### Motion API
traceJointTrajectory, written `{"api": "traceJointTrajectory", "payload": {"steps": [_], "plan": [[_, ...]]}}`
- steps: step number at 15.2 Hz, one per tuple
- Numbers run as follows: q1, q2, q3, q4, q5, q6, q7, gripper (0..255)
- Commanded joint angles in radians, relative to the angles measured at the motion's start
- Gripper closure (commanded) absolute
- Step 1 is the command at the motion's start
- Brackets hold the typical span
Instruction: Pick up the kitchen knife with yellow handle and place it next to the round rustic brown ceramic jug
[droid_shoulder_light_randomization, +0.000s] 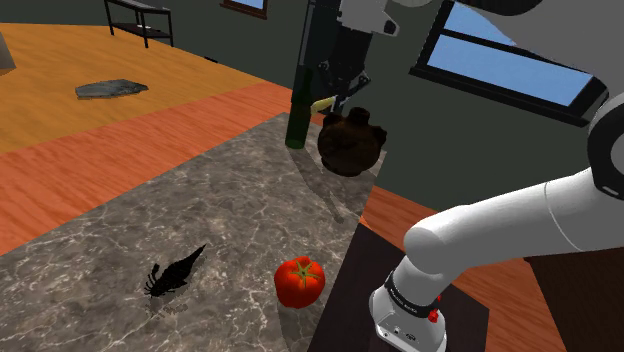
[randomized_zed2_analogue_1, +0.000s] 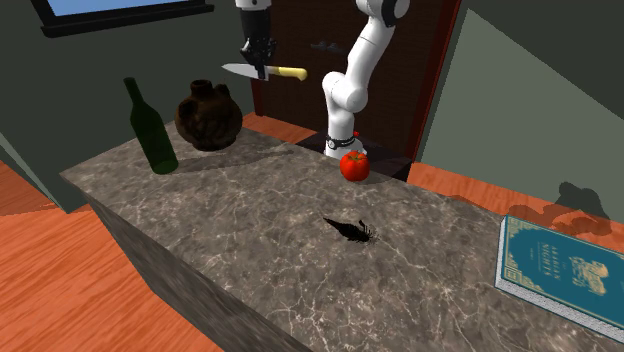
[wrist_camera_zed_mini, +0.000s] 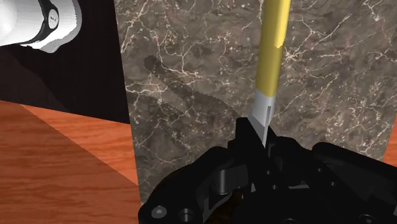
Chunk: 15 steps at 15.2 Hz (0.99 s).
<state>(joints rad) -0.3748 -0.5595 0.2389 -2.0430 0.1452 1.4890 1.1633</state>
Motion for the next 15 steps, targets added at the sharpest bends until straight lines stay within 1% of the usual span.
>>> {"api": "traceJointTrajectory", "payload": {"steps": [1,15], "plan": [[0.000,-0.017,-0.009,-0.033,-0.001,0.014,-0.014,255],[0.009,-0.058,0.006,-0.252,0.016,0.193,-0.026,255]]}}
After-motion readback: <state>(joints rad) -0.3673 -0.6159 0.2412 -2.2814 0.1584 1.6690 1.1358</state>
